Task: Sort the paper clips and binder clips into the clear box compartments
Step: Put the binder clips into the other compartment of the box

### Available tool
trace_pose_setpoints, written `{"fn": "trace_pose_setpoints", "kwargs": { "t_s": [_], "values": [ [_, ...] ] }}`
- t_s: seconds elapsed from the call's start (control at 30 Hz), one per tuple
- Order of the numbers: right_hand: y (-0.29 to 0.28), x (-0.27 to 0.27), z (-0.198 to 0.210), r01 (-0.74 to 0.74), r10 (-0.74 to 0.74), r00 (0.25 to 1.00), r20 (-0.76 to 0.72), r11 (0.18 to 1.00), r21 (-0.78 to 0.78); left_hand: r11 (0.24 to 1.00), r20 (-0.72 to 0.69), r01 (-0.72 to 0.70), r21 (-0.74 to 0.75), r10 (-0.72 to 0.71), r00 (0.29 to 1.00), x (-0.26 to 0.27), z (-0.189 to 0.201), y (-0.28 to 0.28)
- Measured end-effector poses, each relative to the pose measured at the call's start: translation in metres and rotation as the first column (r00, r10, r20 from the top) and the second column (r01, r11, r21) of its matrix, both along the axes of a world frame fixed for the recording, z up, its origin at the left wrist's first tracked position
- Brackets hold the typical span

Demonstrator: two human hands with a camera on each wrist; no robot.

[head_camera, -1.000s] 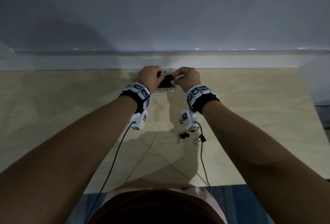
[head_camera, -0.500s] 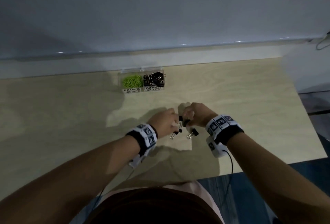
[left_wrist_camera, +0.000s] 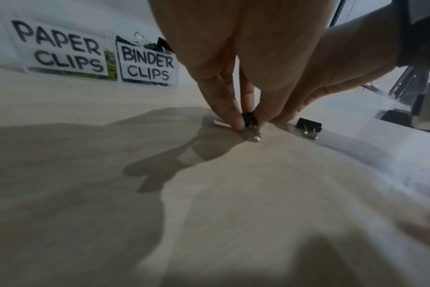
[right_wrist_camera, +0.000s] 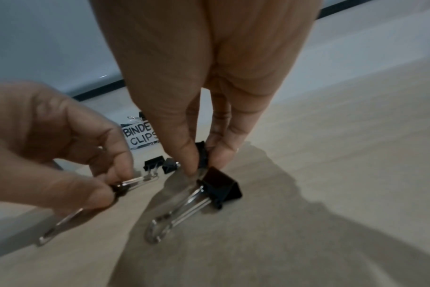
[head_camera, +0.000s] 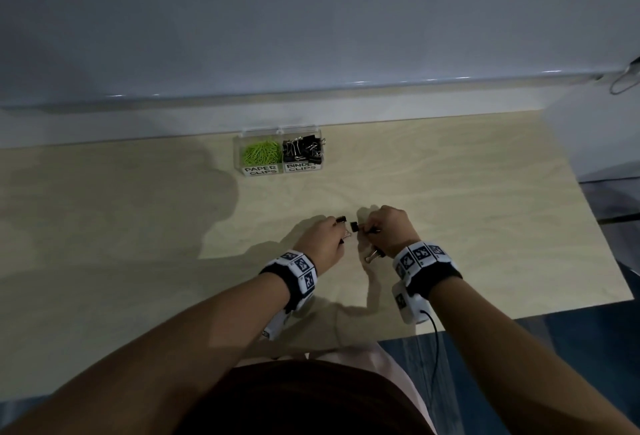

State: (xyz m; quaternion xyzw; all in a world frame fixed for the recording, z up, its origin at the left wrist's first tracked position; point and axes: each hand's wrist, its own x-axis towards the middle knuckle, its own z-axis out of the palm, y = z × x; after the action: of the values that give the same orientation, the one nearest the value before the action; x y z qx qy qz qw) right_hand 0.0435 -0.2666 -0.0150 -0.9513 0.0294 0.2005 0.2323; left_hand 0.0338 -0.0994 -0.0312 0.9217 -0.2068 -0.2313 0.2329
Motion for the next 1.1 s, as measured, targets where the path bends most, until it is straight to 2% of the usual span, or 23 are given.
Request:
{"fn": "trace_pose_setpoints", "kwargs": {
  "t_s": [0.1, 0.23, 0.37, 0.5, 0.6, 0.7, 0.8, 0.93, 1.03, 1.1],
  "values": [
    [-0.001, 0.003, 0.001, 0.084, -0.083, 0.996, -0.018, 0.994, 0.066, 1.000, -0.009, -0.020, 0.006, 0.020, 1.000, 0.006, 0.003, 0.016],
    [0.006, 0.019, 0.016, 0.091, -0.102, 0.994, 0.048, 0.975, 0.203, 0.987, -0.061, -0.155, -0.046, 0.152, 0.986, 0.018, 0.009, 0.044],
    [0.036, 0.064, 0.040, 0.095, -0.135, 0.986, 0.095, 0.933, 0.346, 0.938, -0.110, -0.320, -0.131, 0.307, 0.945, 0.034, 0.024, 0.071],
    [0.073, 0.116, 0.058, 0.097, -0.198, 0.963, 0.182, 0.887, 0.451, 0.872, -0.064, -0.438, -0.218, 0.435, 0.898, 0.066, 0.049, 0.083],
    [0.093, 0.141, 0.057, 0.105, -0.204, 0.961, 0.188, 0.893, 0.437, 0.820, 0.033, -0.496, -0.287, 0.526, 0.850, 0.099, 0.066, 0.083],
    [0.096, 0.147, 0.049, 0.090, -0.163, 0.971, 0.172, 0.926, 0.366, 0.788, 0.100, -0.545, -0.288, 0.590, 0.801, 0.128, 0.074, 0.075],
    [0.076, 0.135, 0.045, 0.063, -0.138, 0.965, 0.225, 0.948, 0.313, 0.835, 0.152, -0.489, -0.254, 0.533, 0.832, 0.149, 0.064, 0.066],
    [0.028, 0.096, 0.034, -0.056, 0.011, 0.963, 0.270, 0.986, 0.158, 0.925, 0.236, -0.369, -0.094, 0.381, 0.894, 0.153, 0.052, 0.057],
    [0.004, 0.060, 0.016, -0.071, 0.067, 0.991, 0.115, 0.997, 0.034, 0.976, 0.390, -0.189, -0.104, 0.215, 0.895, 0.126, 0.049, 0.044],
    [0.000, 0.037, 0.003, -0.109, 0.107, 0.994, -0.032, 0.993, -0.052, 0.994, 0.351, 0.013, -0.112, 0.028, 0.936, 0.100, 0.040, 0.032]
  ]
}}
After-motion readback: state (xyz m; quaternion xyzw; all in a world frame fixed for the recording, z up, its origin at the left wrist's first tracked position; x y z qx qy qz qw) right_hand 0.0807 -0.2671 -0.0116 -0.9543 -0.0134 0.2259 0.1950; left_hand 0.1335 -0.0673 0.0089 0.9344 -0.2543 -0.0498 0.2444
